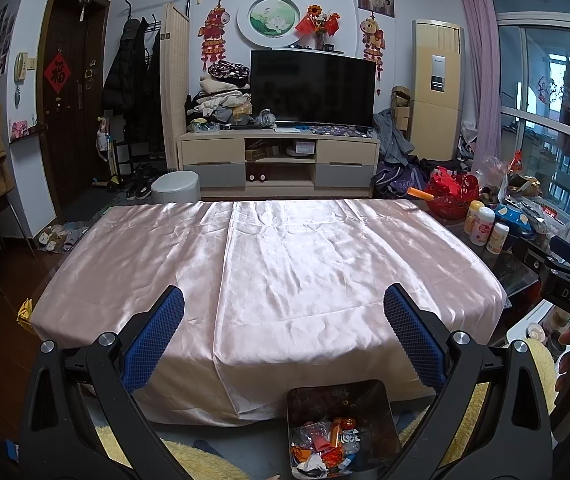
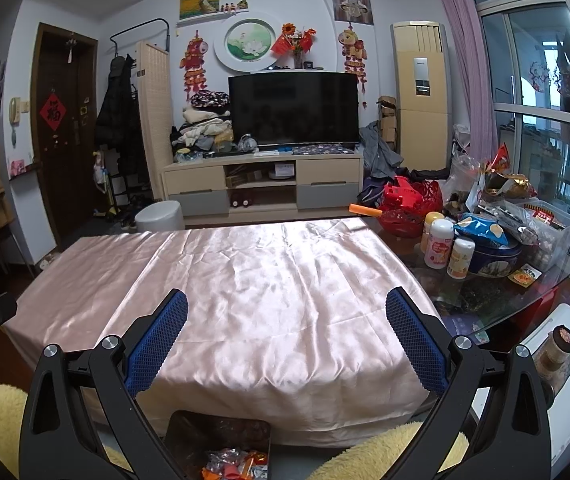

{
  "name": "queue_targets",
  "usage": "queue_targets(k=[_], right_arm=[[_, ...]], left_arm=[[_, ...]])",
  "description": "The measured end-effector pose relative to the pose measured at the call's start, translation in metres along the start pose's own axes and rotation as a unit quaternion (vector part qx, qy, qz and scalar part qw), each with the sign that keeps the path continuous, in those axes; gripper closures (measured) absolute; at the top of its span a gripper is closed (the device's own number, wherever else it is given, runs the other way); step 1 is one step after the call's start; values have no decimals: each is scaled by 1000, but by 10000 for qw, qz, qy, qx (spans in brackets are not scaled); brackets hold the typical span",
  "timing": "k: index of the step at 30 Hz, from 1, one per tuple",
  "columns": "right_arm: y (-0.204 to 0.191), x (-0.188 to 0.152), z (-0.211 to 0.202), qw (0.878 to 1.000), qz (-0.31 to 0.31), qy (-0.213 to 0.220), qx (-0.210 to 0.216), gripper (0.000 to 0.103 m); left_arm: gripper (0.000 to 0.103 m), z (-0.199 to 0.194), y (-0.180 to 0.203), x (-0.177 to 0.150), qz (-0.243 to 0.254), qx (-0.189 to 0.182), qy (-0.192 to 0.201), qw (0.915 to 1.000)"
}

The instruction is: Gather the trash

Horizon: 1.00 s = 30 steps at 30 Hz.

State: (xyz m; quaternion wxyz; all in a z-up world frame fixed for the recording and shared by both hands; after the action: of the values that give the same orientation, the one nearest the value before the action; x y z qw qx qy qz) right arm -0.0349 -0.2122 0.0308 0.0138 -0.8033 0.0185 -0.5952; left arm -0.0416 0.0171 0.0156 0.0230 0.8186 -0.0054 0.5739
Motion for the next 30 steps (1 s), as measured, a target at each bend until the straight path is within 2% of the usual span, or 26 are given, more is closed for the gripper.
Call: queue_targets(k=[12,22,30], right_arm=[[1,0,0,10000,-6,4,-5,3],[-7,-2,3,10000,-49,-36,48,3],[-4,-3,4,10000,-18,-82,44,3]], left_arm=[[8,0,1,3,17,-30,21,10000],[8,4,-2,5,-64,196,5,9998],[8,0,-2,5,17,186,185,9997]])
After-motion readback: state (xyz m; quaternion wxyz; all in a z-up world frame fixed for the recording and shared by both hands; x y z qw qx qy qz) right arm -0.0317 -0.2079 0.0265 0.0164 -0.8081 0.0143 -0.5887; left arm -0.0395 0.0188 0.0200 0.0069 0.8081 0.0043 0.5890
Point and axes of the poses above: each gripper's, at about its wrist camera, not at the fingertips, and z roughly the way its jaws point, y to its right, x to its top, the point moved 3 cm from there along z, roughly the way its jaws point, and after that the axes turned 8 degrees about y, right-handed, at the moved point
